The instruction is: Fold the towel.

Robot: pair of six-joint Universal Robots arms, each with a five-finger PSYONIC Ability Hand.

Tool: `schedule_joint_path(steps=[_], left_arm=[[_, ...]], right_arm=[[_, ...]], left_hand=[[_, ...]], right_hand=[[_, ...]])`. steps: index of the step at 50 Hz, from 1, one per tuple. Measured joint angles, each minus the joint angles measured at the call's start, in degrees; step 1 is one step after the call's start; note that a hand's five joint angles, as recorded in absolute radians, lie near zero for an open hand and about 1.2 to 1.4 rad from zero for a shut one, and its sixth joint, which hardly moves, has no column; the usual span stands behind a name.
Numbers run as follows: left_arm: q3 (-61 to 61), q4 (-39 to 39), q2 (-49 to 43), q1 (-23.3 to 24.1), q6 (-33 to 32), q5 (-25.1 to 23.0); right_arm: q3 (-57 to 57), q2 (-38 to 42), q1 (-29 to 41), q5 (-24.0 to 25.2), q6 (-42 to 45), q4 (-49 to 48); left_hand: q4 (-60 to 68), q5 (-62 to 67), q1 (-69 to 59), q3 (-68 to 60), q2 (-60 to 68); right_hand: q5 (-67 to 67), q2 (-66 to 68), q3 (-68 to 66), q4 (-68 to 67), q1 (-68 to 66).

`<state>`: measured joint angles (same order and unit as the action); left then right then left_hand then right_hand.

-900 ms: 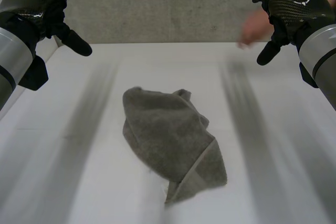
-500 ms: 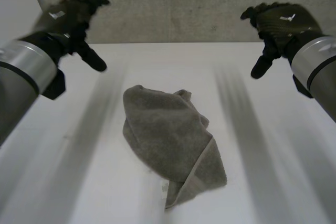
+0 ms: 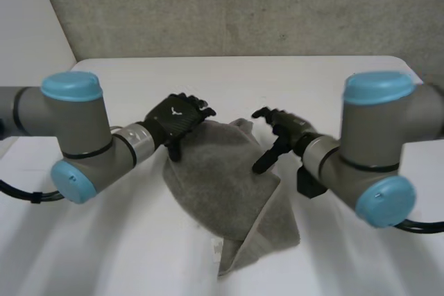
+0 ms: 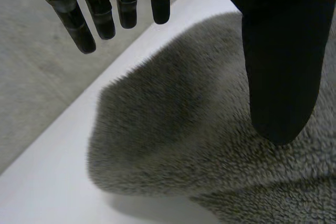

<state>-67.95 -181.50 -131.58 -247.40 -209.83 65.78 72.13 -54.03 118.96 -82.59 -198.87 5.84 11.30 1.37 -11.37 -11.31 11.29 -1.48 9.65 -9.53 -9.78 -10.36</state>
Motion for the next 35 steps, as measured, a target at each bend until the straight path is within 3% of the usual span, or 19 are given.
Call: schedule_joint_path(steps=[6,9,10,11,12,15,17,24,28,35], left_arm=[[2.64,0.02,-4.33,-0.01,-0.11,-1.07],[3.60,-0.31,-5.69,-0.01,0.03,-0.97],[3.91,-0.74,-5.99,-0.01,0.08,-0.89],[4.07,-1.01,-6.11,-0.01,0.10,-0.85],[4.48,-2.05,-6.39,-0.02,0.15,-0.70],[5.09,-4.32,-6.43,-0.02,0.21,-0.33],[5.63,-5.92,-6.21,0.00,0.26,0.09],[9.71,-9.23,-4.15,0.79,1.17,2.73],[15.31,-9.87,-0.35,2.76,5.19,7.50],[20.62,-9.54,9.92,5.58,22.07,22.07]], right_arm=[[-2.79,5.94,2.97,-2.36,0.53,-2.51],[-4.45,8.09,4.05,-3.95,1.53,-2.79],[-4.99,8.67,4.30,-4.46,2.29,-2.79],[-5.40,9.04,4.44,-4.85,2.95,-2.79],[-6.14,9.66,4.64,-5.49,4.47,-2.78],[-7.54,10.28,4.82,-6.31,7.69,-2.85],[-8.78,10.19,4.80,-6.56,9.49,-3.10],[-15.62,7.58,4.29,-6.69,13.14,-5.41],[-23.80,3.78,3.67,-6.68,16.62,-8.50],[-32.28,-3.70,3.02,-6.08,21.41,-17.03]], left_hand=[[7.71,7.46,-8.14,-7.63,8.22],[14.02,13.85,-15.00,-13.99,14.00],[23.68,23.29,-24.16,-24.38,24.41],[28.97,28.48,-28.73,-28.97,29.02],[37.87,37.41,-37.94,-37.79,37.88],[49.59,48.73,-48.95,-49.84,50.19],[54.29,52.62,-51.99,-53.53,54.15],[57.90,55.20,-53.70,-56.86,57.51],[58.18,55.17,-53.70,-57.35,57.74],[58.40,55.17,-53.70,-57.82,57.89]], right_hand=[[-0.48,2.46,-2.60,-2.20,-3.55],[-7.97,10.78,-10.18,-9.92,-13.15],[-16.34,18.43,-18.49,-18.21,-22.85],[-17.48,20.82,-20.83,-20.60,-24.13],[-27.53,30.65,-30.73,-29.60,-35.68],[-44.99,47.33,-47.41,-47.29,-54.85],[-51.84,54.46,-54.41,-54.04,-62.83],[-55.50,58.06,-58.11,-58.05,-66.99],[-57.08,59.37,-59.74,-59.55,-68.58],[-57.33,59.61,-60.01,-59.85,-68.92]])
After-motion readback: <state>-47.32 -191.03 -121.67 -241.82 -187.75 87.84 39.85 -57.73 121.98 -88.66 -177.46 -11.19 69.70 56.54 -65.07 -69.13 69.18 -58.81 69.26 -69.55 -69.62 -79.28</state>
